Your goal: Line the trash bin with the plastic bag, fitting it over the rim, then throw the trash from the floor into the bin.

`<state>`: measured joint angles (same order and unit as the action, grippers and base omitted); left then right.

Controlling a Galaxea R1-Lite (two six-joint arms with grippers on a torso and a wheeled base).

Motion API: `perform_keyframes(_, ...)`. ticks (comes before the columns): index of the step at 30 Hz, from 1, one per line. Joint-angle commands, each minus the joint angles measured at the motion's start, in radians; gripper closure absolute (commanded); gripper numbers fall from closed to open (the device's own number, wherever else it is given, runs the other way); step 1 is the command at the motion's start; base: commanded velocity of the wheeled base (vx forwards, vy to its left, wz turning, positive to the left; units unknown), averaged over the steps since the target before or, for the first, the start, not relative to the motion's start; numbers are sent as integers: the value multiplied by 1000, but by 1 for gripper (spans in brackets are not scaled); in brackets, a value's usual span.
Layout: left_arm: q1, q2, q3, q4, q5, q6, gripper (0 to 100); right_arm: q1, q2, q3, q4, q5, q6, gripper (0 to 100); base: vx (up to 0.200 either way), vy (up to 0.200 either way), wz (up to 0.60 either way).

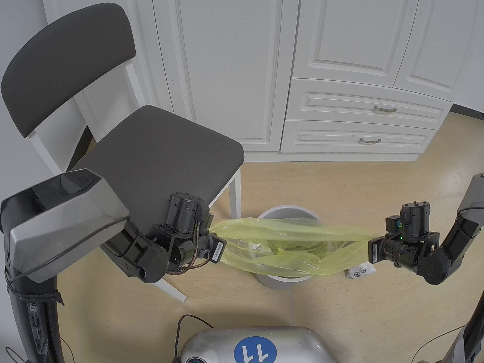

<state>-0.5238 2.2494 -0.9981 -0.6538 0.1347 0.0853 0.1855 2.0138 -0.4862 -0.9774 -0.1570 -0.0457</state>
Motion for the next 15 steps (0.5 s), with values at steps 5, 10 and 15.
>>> perform_keyframes(5, 2, -30, 52, 60, 3, 37, 100, 29, -67, 107, 20, -13, -86, 100, 0, 0, 0)
perform_keyframes(10, -7, -16, 58, 63, -23, 37, 100, 55, -75, 143, 22, -13, -117, 100, 0, 0, 0)
perform_keyframes(15, -31, -20, 96, 46, -55, 39, 100, 55, -116, 189, 42, -13, -186, 100, 0, 0, 0)
